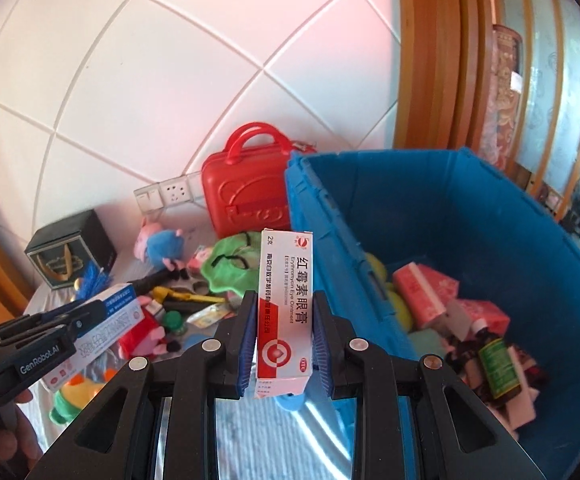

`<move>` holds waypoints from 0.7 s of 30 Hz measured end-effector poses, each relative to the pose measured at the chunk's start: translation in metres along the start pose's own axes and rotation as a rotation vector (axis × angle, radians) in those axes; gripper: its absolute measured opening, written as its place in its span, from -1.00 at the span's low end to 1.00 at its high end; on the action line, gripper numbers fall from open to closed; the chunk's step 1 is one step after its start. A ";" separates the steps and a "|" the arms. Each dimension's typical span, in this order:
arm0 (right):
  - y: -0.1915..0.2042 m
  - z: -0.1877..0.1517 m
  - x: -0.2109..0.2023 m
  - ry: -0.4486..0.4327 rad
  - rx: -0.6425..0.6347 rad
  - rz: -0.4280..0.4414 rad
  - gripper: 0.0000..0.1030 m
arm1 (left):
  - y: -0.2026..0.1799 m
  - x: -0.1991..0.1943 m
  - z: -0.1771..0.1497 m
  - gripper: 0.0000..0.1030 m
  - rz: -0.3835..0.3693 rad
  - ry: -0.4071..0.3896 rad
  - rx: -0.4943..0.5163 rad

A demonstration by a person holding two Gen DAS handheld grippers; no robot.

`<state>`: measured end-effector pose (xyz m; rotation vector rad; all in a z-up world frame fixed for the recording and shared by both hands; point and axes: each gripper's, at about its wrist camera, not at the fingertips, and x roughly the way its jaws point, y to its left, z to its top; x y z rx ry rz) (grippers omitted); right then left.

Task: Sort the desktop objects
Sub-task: 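Lift and carry both boxes over the blue crate with both tools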

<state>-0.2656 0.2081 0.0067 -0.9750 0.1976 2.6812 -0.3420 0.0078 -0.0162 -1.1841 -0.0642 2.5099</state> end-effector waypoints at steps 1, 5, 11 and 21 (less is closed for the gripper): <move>-0.003 0.001 -0.002 -0.002 0.003 -0.003 -0.50 | -0.004 -0.002 0.001 -0.57 0.008 -0.006 0.008; -0.016 0.003 -0.015 -0.017 0.008 -0.027 -0.50 | -0.023 -0.011 0.005 -0.57 0.025 -0.031 0.037; -0.046 0.009 -0.028 -0.026 0.037 -0.056 -0.50 | -0.059 -0.019 0.011 -0.57 0.004 -0.052 0.078; -0.111 0.011 -0.056 -0.052 0.098 -0.125 -0.49 | -0.145 -0.025 0.013 -0.57 -0.031 -0.078 0.169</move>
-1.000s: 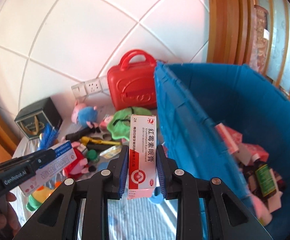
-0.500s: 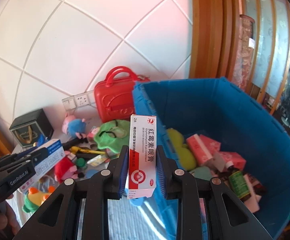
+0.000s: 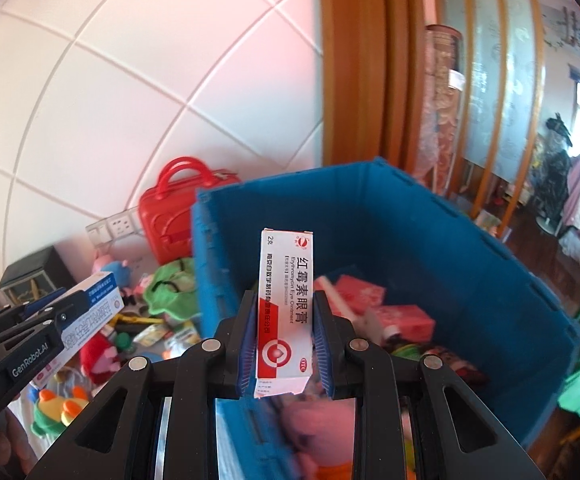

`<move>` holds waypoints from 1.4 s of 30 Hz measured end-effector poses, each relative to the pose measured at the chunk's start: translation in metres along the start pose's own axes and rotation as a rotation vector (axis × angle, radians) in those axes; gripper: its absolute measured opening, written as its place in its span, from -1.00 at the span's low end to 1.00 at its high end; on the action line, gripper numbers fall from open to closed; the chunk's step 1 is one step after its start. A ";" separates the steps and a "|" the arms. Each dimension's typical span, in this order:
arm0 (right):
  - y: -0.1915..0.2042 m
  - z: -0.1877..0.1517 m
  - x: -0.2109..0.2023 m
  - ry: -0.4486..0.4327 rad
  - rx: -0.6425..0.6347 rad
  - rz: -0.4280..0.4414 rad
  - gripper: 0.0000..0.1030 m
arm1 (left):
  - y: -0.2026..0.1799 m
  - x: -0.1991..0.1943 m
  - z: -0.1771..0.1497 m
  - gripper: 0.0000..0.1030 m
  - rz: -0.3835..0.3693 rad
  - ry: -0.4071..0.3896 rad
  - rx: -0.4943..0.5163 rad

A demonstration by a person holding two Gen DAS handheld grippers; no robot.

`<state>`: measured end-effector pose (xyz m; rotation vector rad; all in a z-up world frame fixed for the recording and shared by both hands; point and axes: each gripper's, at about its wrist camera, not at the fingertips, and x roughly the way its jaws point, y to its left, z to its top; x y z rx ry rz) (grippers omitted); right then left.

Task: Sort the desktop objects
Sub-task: 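Lift and carry both boxes over the blue crate with both tools, then open both tools to drop the boxes into the blue crate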

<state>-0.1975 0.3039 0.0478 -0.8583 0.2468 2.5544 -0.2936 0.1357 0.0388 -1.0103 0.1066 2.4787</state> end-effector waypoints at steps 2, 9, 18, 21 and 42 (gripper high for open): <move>-0.015 0.001 -0.002 0.001 0.011 -0.015 -0.49 | -0.014 0.001 0.003 -0.57 -0.009 0.000 0.011; -0.070 -0.001 -0.007 0.004 0.054 -0.052 -0.49 | -0.068 0.006 0.008 -0.57 -0.040 0.001 0.058; -0.131 -0.003 -0.004 0.016 0.097 -0.092 -0.49 | -0.134 0.015 0.012 -0.57 -0.075 0.009 0.119; -0.148 -0.003 -0.002 0.018 0.108 -0.102 -0.49 | -0.151 0.019 0.014 -0.57 -0.079 0.012 0.133; -0.185 -0.002 0.025 0.085 0.135 -0.116 0.99 | -0.185 0.046 0.016 1.00 -0.047 0.071 0.159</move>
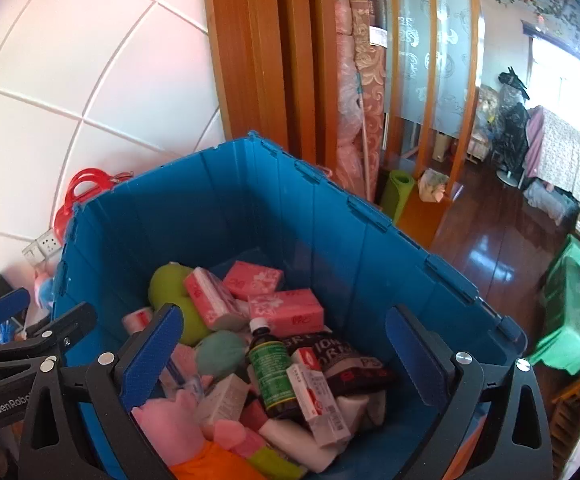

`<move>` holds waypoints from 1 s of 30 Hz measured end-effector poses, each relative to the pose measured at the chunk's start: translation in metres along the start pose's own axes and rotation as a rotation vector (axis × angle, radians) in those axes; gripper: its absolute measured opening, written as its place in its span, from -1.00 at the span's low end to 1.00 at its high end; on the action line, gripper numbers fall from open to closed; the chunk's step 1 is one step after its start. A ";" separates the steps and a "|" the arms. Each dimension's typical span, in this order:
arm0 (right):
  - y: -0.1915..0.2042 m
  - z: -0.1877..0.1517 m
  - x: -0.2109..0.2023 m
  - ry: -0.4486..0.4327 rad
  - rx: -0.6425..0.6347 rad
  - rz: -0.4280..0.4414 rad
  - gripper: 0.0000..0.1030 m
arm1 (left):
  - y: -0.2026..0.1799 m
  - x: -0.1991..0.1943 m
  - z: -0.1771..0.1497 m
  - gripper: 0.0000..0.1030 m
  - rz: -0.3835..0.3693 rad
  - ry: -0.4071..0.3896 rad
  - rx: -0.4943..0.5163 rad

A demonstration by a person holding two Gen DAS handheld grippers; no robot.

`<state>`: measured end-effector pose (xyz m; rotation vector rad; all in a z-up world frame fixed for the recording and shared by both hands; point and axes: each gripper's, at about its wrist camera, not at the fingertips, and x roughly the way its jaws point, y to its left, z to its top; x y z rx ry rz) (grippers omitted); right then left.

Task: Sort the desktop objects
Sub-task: 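Open both tools to drop the boxes into the blue crate, then move both tools away from the crate back over the pile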

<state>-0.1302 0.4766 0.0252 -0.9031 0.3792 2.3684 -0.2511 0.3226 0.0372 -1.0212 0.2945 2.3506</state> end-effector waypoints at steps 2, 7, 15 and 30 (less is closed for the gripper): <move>0.002 0.001 0.000 -0.001 -0.007 0.007 0.99 | 0.004 0.001 0.000 1.00 0.000 -0.001 -0.003; 0.016 0.002 -0.004 -0.015 -0.030 0.024 0.99 | 0.015 -0.004 -0.002 1.00 0.009 -0.016 -0.027; 0.051 0.000 -0.015 -0.030 -0.067 0.066 0.99 | 0.057 -0.020 -0.015 1.00 0.026 -0.037 -0.089; 0.225 -0.046 -0.060 -0.074 -0.288 0.281 0.99 | 0.228 -0.037 -0.096 1.00 0.195 -0.012 -0.314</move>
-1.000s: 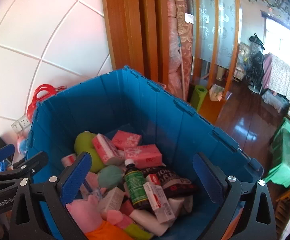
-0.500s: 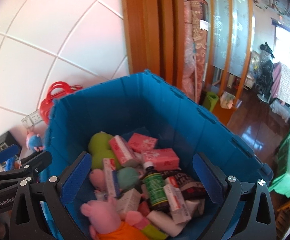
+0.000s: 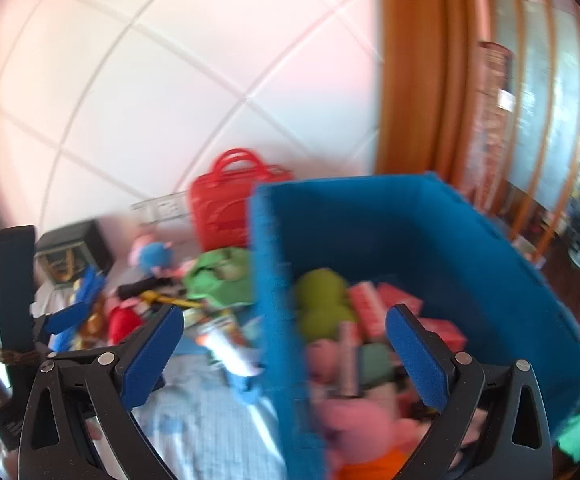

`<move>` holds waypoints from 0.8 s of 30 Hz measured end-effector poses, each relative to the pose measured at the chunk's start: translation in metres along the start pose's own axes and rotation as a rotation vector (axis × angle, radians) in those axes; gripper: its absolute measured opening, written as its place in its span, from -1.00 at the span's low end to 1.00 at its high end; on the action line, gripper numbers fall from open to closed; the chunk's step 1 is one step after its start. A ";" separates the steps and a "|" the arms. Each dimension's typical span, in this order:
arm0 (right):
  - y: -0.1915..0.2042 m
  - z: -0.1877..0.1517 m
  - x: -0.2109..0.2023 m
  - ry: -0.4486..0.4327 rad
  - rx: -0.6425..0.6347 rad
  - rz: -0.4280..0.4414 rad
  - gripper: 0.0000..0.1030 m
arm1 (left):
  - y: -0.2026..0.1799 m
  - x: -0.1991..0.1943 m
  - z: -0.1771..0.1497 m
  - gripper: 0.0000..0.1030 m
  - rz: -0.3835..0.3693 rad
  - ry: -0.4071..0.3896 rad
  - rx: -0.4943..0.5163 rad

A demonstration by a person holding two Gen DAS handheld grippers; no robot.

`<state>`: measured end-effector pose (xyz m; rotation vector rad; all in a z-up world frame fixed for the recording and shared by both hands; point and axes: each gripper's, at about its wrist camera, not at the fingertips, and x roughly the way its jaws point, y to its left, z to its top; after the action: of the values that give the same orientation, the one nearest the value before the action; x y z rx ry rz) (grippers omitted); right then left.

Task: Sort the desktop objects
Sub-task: 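Move both tools away from the crate back over the pile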

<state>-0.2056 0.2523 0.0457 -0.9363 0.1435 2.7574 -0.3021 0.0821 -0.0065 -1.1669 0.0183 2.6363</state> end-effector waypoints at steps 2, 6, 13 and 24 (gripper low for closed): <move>0.028 -0.006 0.012 0.019 -0.018 0.041 0.99 | 0.031 0.005 -0.008 1.00 0.035 0.014 -0.027; 0.082 -0.022 0.045 0.074 -0.063 0.102 0.99 | 0.093 0.015 -0.026 1.00 0.098 0.038 -0.092; 0.153 -0.055 0.109 0.149 -0.124 0.150 0.99 | 0.183 0.032 -0.069 1.00 0.223 0.078 -0.145; 0.132 -0.101 0.210 0.262 -0.089 0.036 0.99 | 0.262 0.071 -0.125 1.00 0.237 0.124 -0.208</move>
<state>-0.3403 0.1461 -0.1603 -1.3285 0.0811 2.6810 -0.3198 -0.1696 -0.1670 -1.4792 -0.1024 2.8188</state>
